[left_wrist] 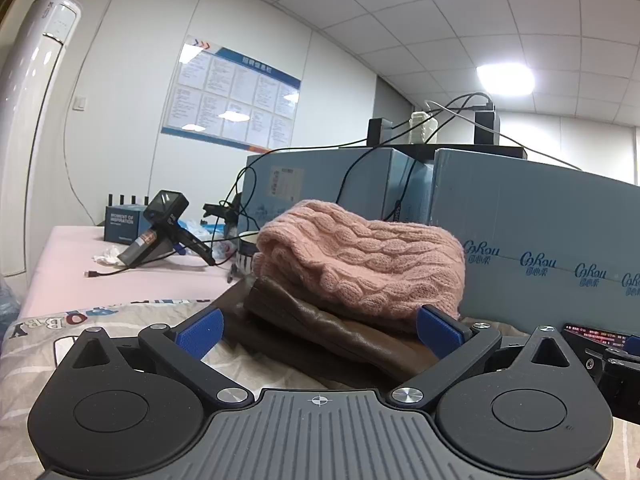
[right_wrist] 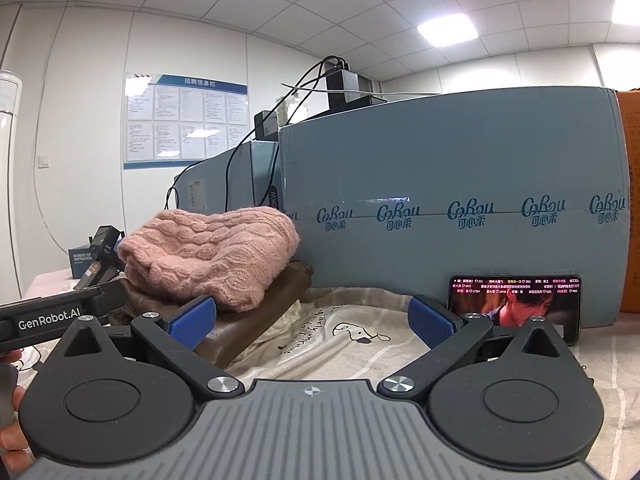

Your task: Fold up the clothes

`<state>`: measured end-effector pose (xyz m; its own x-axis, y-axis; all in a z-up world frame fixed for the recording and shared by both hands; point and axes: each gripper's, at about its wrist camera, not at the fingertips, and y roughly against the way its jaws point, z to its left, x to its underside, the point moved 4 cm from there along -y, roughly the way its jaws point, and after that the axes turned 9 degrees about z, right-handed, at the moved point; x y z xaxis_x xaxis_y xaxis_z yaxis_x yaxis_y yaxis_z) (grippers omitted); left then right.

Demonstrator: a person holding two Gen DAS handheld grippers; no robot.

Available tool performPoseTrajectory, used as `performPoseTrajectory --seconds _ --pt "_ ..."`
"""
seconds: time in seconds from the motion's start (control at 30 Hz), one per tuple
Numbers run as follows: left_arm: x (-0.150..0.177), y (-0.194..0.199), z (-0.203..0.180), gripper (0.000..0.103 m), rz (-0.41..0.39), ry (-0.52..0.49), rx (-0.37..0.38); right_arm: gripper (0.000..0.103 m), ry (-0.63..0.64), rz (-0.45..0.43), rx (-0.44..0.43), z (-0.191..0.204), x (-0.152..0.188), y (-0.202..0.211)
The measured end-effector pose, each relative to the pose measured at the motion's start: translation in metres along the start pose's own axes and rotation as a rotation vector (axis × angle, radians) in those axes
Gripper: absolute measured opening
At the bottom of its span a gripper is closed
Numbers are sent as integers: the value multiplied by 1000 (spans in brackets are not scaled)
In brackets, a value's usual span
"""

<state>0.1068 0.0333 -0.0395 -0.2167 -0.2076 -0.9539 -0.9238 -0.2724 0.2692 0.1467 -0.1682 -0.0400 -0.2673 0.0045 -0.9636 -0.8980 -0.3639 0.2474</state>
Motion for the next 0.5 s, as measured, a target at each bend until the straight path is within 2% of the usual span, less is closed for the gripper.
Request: performPoseTrajectory --seconds 0.5 --pt "0 -1 0 103 5 2 8 103 -2 4 -4 0 0 0"
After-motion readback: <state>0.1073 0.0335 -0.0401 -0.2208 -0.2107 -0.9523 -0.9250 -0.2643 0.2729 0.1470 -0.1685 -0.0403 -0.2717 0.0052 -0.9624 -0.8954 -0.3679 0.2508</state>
